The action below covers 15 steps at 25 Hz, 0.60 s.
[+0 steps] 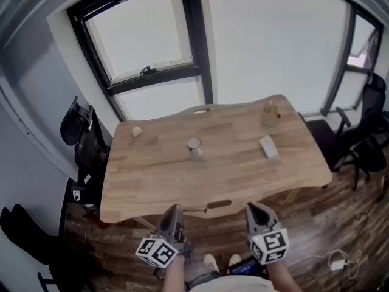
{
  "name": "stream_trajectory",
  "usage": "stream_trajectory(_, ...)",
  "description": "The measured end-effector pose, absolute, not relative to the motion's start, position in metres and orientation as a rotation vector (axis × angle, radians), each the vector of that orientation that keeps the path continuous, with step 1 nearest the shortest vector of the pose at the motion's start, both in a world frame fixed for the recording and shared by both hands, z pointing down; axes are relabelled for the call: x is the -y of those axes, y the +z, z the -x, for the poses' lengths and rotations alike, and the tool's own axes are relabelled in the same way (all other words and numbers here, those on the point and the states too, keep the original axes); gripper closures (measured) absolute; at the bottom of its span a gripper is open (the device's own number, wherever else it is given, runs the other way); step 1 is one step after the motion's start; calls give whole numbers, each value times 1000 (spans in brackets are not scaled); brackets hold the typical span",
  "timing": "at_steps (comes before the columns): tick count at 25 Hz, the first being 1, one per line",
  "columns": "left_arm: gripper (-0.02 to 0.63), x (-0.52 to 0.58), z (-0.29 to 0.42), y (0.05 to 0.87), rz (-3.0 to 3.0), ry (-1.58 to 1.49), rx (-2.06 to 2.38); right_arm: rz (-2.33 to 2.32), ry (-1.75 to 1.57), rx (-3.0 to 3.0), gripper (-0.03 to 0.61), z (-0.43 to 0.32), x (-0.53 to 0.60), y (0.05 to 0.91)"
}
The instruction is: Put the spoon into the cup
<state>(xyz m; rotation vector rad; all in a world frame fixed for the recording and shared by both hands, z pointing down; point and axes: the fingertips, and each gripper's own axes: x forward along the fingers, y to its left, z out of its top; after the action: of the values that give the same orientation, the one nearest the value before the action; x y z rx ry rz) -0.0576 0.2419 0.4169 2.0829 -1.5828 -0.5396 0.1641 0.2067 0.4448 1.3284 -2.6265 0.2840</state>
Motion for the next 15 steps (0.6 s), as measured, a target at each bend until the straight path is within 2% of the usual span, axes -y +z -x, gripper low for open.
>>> stream_trajectory(15, 611, -242, 55, 416, -2072, -521, 1629, -1290, 323, 2673, 581, -165, -206, 447)
